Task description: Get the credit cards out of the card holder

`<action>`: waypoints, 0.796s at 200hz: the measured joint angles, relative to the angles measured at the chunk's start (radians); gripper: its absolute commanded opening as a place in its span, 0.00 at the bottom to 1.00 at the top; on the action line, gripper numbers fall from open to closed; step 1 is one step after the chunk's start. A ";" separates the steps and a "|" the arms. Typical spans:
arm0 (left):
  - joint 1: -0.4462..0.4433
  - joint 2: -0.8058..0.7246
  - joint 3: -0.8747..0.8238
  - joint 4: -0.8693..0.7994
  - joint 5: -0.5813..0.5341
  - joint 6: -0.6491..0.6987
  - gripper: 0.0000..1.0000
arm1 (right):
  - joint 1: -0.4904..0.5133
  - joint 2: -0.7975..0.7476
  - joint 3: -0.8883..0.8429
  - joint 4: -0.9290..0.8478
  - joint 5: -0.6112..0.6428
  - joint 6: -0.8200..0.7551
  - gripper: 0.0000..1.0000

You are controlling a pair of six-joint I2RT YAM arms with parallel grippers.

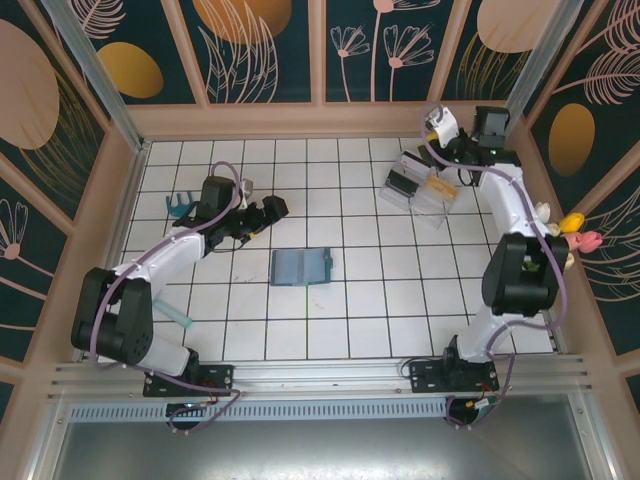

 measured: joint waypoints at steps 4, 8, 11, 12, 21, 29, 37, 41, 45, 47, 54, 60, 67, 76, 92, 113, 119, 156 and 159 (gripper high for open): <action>0.000 -0.006 -0.005 -0.005 -0.005 0.003 0.99 | 0.021 -0.023 -0.022 0.019 0.003 0.029 0.30; 0.000 -0.014 -0.010 -0.011 -0.013 0.006 0.99 | 0.042 -0.041 -0.038 0.032 0.010 0.065 0.30; 0.000 -0.019 -0.014 -0.014 -0.019 0.007 0.99 | 0.062 -0.058 -0.054 0.045 0.012 0.091 0.30; 0.000 -0.020 -0.015 -0.016 -0.020 0.007 0.99 | 0.066 -0.061 -0.058 0.047 0.014 0.098 0.30; 0.000 -0.035 -0.026 -0.032 -0.033 0.015 0.99 | 0.127 -0.101 -0.099 0.078 0.034 0.183 0.31; 0.000 -0.046 -0.035 -0.043 -0.046 0.022 0.98 | 0.182 -0.131 -0.135 0.105 0.060 0.256 0.32; 0.000 -0.056 -0.045 -0.052 -0.054 0.029 0.98 | 0.235 -0.157 -0.167 0.121 0.089 0.327 0.34; 0.000 -0.062 -0.050 -0.055 -0.055 0.031 0.98 | 0.262 -0.170 -0.185 0.128 0.105 0.376 0.34; 0.000 -0.068 -0.057 -0.058 -0.058 0.033 0.99 | 0.286 -0.180 -0.199 0.133 0.124 0.407 0.35; 0.000 -0.071 -0.061 -0.058 -0.058 0.034 0.99 | 0.300 -0.186 -0.207 0.135 0.133 0.437 0.35; 0.000 -0.079 -0.072 -0.060 -0.058 0.038 0.98 | 0.340 -0.202 -0.232 0.137 0.161 0.511 0.35; 0.000 -0.086 -0.082 -0.062 -0.058 0.040 0.97 | 0.370 -0.213 -0.249 0.138 0.180 0.568 0.35; 0.000 -0.091 -0.092 -0.065 -0.059 0.045 0.97 | 0.405 -0.224 -0.271 0.140 0.203 0.647 0.35; 0.000 -0.093 -0.103 -0.074 -0.063 0.055 0.96 | 0.444 -0.235 -0.298 0.143 0.228 0.737 0.35; 0.000 -0.093 -0.120 -0.089 -0.079 0.071 0.94 | 0.518 -0.247 -0.353 0.152 0.265 0.898 0.35; 0.000 -0.093 -0.149 -0.108 -0.085 0.086 0.91 | 0.612 -0.244 -0.427 0.168 0.283 1.089 0.35; 0.000 -0.093 -0.158 -0.113 -0.085 0.089 0.90 | 0.639 -0.238 -0.441 0.168 0.285 1.144 0.35; 0.000 -0.081 -0.186 -0.121 -0.084 0.096 0.75 | 0.762 -0.091 -0.418 0.166 0.307 1.340 0.35; 0.000 -0.080 -0.187 -0.121 -0.084 0.095 0.74 | 0.768 -0.074 -0.412 0.167 0.310 1.346 0.34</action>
